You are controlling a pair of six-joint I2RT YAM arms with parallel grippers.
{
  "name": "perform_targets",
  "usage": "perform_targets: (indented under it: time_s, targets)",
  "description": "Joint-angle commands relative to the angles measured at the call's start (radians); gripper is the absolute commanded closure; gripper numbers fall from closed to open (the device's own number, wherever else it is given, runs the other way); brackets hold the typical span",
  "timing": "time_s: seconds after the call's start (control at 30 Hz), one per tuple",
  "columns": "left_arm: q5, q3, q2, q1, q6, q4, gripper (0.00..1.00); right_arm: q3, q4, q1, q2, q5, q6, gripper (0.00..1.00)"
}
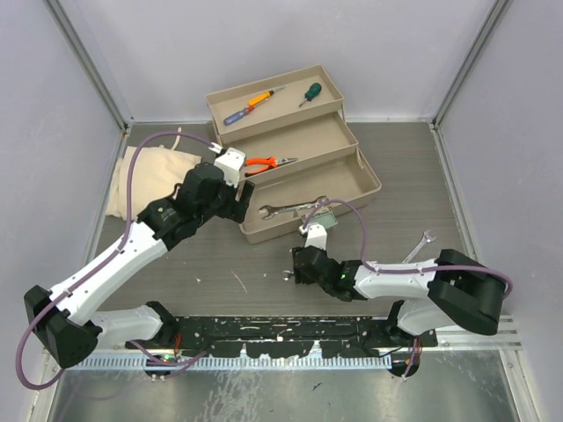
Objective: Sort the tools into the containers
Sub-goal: Move the wrench to the center of the board.
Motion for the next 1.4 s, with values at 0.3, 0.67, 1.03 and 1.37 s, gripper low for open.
perform_targets:
  time_s: [0.3, 0.67, 1.03, 1.37]
  targets:
    - [-0.003, 0.008, 0.004, 0.004, -0.039, 0.014, 0.19, 0.127, -0.523, 0.012, -0.237, 0.129, 0.177, 0.34]
    - [-0.009, 0.006, -0.001, 0.005, -0.034, -0.014, 0.19, 0.134, -0.637, 0.002, -0.204, 0.156, 0.389, 0.29]
    - [-0.004, -0.021, -0.025, 0.005, -0.108, -0.048, 0.17, 0.072, -0.483, -0.115, -0.259, 0.002, 0.218, 0.28]
    - [-0.067, -0.008, -0.037, 0.004, -0.202, -0.089, 0.03, 0.062, -0.452, -0.139, -0.209, -0.068, 0.220, 0.28]
